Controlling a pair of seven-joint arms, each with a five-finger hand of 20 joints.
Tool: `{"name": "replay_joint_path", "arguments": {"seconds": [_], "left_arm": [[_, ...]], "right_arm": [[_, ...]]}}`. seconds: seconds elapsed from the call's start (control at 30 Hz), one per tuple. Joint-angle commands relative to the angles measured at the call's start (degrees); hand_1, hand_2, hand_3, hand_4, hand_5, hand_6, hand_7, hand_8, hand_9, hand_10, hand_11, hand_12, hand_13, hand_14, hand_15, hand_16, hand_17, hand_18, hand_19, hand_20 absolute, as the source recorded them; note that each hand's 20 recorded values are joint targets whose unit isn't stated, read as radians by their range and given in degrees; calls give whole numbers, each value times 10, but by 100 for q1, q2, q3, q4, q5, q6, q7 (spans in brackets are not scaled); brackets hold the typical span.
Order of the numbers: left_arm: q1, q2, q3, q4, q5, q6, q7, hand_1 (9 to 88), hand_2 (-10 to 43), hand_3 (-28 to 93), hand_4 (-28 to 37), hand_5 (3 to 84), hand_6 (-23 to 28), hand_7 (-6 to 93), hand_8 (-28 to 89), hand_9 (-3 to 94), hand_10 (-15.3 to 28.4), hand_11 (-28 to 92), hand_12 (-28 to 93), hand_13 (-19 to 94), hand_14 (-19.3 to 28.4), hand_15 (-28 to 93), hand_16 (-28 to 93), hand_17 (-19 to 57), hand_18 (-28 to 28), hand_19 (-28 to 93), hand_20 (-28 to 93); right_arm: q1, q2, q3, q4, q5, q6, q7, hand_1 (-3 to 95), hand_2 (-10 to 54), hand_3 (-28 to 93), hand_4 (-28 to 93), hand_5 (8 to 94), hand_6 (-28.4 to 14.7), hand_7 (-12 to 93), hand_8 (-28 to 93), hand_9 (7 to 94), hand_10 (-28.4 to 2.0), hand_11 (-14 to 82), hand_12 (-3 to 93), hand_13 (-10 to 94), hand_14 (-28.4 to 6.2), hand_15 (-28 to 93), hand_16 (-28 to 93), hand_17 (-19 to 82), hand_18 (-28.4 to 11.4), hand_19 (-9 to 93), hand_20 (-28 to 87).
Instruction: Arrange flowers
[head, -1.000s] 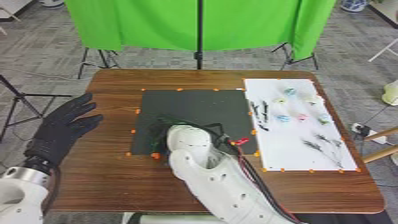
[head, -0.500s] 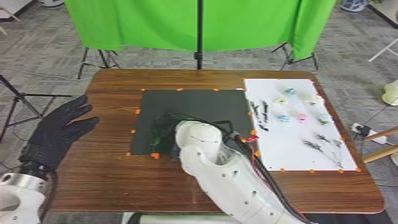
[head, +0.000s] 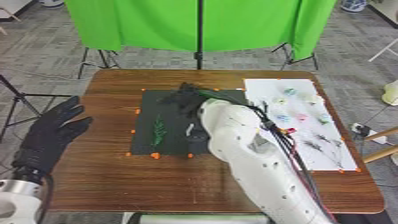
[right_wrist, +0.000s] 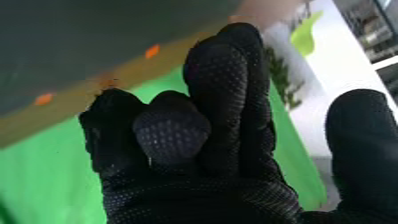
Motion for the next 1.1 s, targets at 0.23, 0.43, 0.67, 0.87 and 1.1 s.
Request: {"name": "replay_joint_path", "arguments": {"seconds": [0.23, 0.43, 0.67, 0.87, 1.1], "left_arm": [[340, -171, -173, -96, -17, 202, 210, 268, 74, 735, -267, 339, 23, 184, -119, 280, 110, 226, 68, 276, 140, 464, -62, -72, 204, 526, 44], [344, -173, -193, -92, -29, 197, 222, 268, 75, 733, -265, 339, 24, 180, -116, 281, 110, 222, 72, 276, 140, 463, -58, -72, 204, 523, 51], [290, -177, -188, -72, -18, 163, 159, 268, 75, 732, -263, 339, 24, 178, -115, 282, 110, 219, 74, 276, 141, 462, -58, -72, 204, 522, 54], [162, -128, -167, -33, 122, 90, 39, 267, 76, 731, -263, 338, 25, 177, -114, 281, 110, 219, 74, 275, 142, 462, -58, -72, 204, 522, 55], [253, -156, -162, -61, 102, 134, 107, 267, 75, 731, -263, 338, 25, 175, -113, 282, 111, 219, 75, 275, 141, 460, -57, -73, 204, 521, 56]], "right_arm": [[-1769, 2773, 2289, -1599, 572, 727, 115, 105, 38, 728, -261, 626, -43, 591, -162, 799, -138, 486, 286, 734, -106, 766, 255, 472, -186, 932, 510], [-2878, 3212, 3426, -2059, 590, 579, 392, 104, 6, 718, -276, 587, -55, 540, -156, 738, -154, 479, 285, 678, -120, 757, 240, 416, -189, 932, 428], [-3757, 3301, 4026, -2151, 484, 436, 607, 99, -25, 710, -282, 552, -62, 536, -161, 693, -154, 481, 283, 643, -125, 747, 229, 389, -188, 932, 397], [-4156, 3366, 4195, -2064, 48, 411, 699, 98, -35, 713, -283, 508, -64, 554, -176, 629, -157, 490, 280, 600, -127, 738, 215, 363, -193, 932, 369], [-4566, 3509, 4478, -2066, -230, 257, 752, 104, -57, 721, -283, 468, -67, 569, -200, 573, -160, 504, 272, 557, -130, 738, 205, 337, -197, 931, 350]]}}
